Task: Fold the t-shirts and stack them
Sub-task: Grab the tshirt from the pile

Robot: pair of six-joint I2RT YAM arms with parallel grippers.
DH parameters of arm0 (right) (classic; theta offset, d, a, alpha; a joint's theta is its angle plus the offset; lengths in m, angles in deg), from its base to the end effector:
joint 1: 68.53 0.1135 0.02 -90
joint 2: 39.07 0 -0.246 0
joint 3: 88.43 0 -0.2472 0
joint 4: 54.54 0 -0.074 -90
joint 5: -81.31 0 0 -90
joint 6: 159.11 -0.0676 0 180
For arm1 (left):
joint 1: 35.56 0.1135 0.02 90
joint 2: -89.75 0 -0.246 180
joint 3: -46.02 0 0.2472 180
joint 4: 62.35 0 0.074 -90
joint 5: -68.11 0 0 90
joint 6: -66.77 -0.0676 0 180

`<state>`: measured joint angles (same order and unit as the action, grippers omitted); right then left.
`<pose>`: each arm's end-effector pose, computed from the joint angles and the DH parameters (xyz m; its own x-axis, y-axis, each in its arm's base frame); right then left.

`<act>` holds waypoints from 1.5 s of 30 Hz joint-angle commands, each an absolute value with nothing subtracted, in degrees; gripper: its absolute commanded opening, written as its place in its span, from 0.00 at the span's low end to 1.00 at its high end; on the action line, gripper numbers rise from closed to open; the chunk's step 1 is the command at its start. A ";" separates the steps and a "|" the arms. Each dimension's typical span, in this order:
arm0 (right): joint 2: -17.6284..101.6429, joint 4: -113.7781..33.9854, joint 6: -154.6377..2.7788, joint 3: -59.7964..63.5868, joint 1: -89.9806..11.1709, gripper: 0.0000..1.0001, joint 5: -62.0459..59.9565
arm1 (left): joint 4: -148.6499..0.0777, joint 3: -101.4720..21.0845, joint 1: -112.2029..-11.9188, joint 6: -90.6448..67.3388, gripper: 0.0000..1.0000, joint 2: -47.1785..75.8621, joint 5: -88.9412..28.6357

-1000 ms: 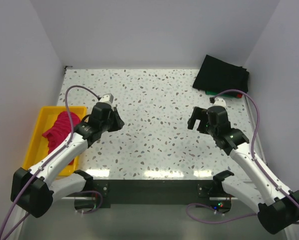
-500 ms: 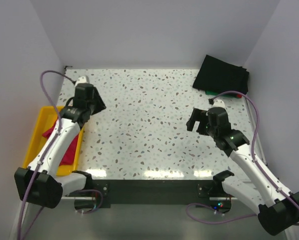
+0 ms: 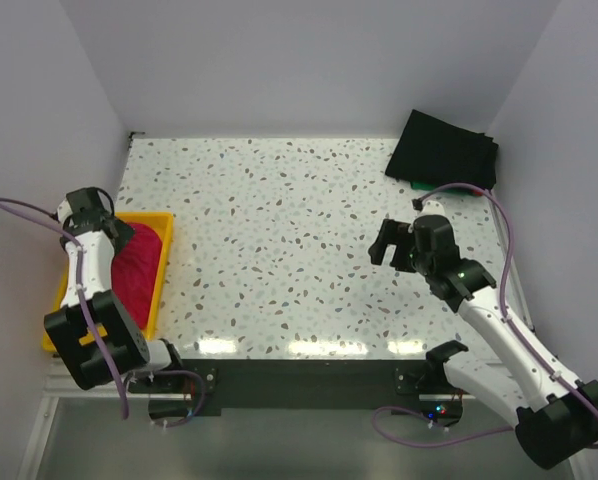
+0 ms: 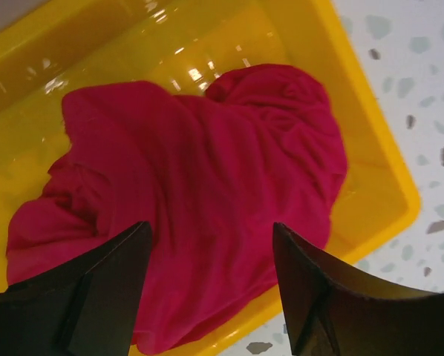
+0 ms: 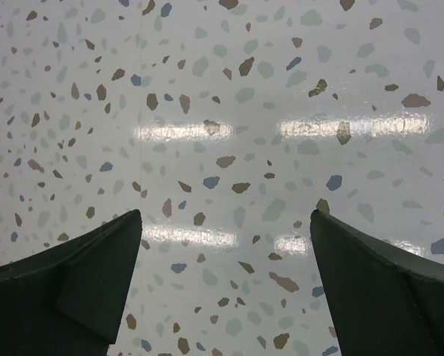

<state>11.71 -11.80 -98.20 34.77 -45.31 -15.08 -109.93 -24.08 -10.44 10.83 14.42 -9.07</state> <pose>0.2083 0.0812 0.2456 -0.6308 0.2551 -0.7328 -0.0036 0.9434 0.3316 0.2548 0.1360 0.2175 -0.2977 -0.7427 -0.5998 -0.8475 0.4948 -0.1921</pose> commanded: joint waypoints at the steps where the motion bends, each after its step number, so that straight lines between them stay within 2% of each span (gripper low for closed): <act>1: 11.99 -14.04 -97.41 34.90 -45.24 0.99 -13.78 | -108.82 -21.99 -7.36 14.55 0.73 12.76 -7.21; 7: 12.87 -15.18 -97.33 35.34 -45.33 0.99 -12.30 | -107.94 -19.09 -6.21 17.54 0.78 8.20 -6.51; 11: 13.57 -15.44 -97.42 35.17 -45.24 0.99 -11.50 | -107.24 -17.86 -5.77 18.16 0.75 6.08 -8.52; 15: 14.71 -15.36 -97.24 34.64 -45.33 0.99 -10.36 | -106.45 -17.59 -5.77 17.55 0.46 6.60 -9.59; 16: 14.89 -15.27 -97.24 34.55 -45.33 0.99 -10.27 | -106.54 -17.77 -5.68 17.29 0.30 6.86 -9.50; 20: 15.42 -15.27 -97.06 34.03 -45.24 0.99 -9.39 | -106.89 -19.43 -5.68 15.18 0.00 12.47 -9.68; 25: 16.39 -15.44 -96.45 32.97 -45.24 0.99 -7.56 | -107.59 -22.69 -5.77 11.93 0.00 20.92 -10.29; 31: 15.16 -18.08 -95.66 33.41 -45.24 0.99 -3.95 | -105.04 -28.66 -7.43 11.22 0.00 28.04 -23.19; 35: 14.10 -18.17 -95.04 33.14 -45.24 0.99 -4.38 | -107.94 -41.46 -14.27 10.35 0.00 28.05 -20.59; 41: 14.19 -18.61 -94.95 33.15 -45.24 0.99 -4.03 | -112.77 -58.52 -23.42 9.38 0.00 24.54 -23.19; 45: 14.01 -18.69 -94.78 33.06 -45.24 0.99 -4.29 | -113.04 -63.73 -28.34 8.50 0.00 23.13 -26.28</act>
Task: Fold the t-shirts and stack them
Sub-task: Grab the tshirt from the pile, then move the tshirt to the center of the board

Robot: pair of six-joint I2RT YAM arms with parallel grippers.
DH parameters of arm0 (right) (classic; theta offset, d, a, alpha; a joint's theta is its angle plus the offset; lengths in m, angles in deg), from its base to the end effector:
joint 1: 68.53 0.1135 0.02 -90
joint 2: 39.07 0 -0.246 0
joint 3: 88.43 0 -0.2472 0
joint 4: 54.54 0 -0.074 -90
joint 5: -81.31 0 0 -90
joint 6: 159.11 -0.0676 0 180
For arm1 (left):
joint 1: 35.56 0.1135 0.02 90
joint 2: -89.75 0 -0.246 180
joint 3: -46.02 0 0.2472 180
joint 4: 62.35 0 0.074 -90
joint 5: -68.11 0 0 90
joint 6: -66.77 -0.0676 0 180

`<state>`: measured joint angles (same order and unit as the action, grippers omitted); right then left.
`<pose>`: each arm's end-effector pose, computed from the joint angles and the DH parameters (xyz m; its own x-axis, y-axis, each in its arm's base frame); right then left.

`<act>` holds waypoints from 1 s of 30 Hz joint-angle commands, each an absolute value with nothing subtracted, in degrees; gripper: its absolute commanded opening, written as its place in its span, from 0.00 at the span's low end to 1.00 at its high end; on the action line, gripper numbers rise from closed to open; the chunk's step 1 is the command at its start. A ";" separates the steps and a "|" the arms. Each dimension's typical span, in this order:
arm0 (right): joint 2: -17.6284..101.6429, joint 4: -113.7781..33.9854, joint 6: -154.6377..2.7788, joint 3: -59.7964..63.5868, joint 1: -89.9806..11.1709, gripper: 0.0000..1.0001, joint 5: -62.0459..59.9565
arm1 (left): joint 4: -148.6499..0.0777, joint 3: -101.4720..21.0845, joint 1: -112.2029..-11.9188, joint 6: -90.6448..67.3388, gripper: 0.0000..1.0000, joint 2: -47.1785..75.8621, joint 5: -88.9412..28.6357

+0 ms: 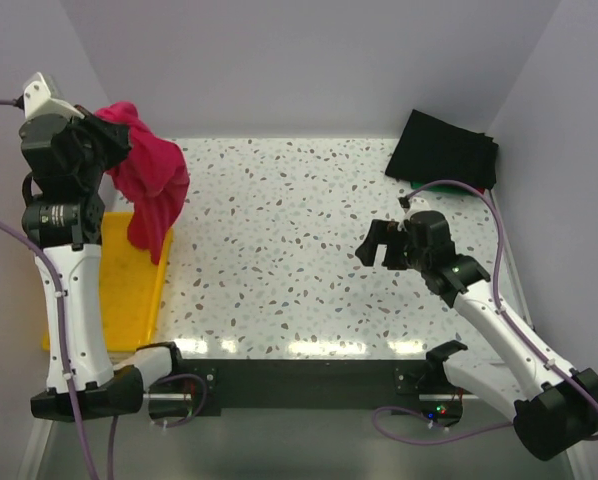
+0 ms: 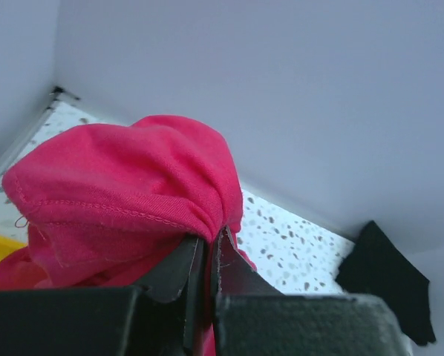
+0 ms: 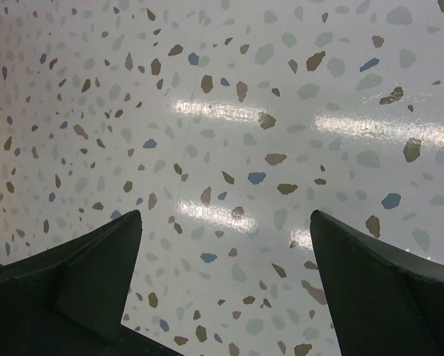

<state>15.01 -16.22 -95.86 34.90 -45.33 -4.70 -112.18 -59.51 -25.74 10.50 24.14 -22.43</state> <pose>0.2164 0.0979 0.2413 -0.6796 0.1973 -0.7066 -0.1557 0.9025 0.4017 0.2440 0.0416 0.4718 -0.0514 -0.5724 -0.8184 -0.2284 0.8045 -0.5483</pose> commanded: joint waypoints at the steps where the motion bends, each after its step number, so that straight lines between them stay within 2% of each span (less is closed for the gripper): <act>1: 14.01 -18.78 -94.87 33.06 -45.33 0.99 -4.38 | -112.87 -64.52 -30.44 8.23 0.00 22.78 -26.81; 5: 13.84 -18.61 -94.78 33.06 -45.24 0.99 -4.55 | -110.85 -65.06 -35.12 6.92 0.00 21.99 -30.23; 14: 12.78 -17.64 -95.13 33.23 -45.33 0.99 -5.43 | -108.21 -62.43 -52.86 7.08 0.00 18.03 -26.30; 21: 11.91 -16.15 -95.48 32.88 -45.24 0.99 -6.31 | -95.84 -45.56 -69.53 13.85 0.00 13.82 -22.43; 25: 11.20 -15.27 -95.83 32.71 -45.33 0.99 -6.75 | -88.62 -38.44 -78.17 19.55 0.00 3.22 -20.31; 28: 10.41 -14.30 -96.27 32.35 -45.24 0.99 -7.02 | -84.31 -39.99 -82.49 20.62 0.12 -6.27 -23.99; 29: 10.23 -14.13 -96.36 32.35 -45.33 0.99 -7.19 | -83.95 -41.05 -83.19 20.71 0.25 -8.23 -25.22; 30: 9.89 -14.04 -96.62 32.44 -45.24 0.99 -7.28 | -83.95 -42.02 -83.72 20.71 0.32 -9.82 -26.01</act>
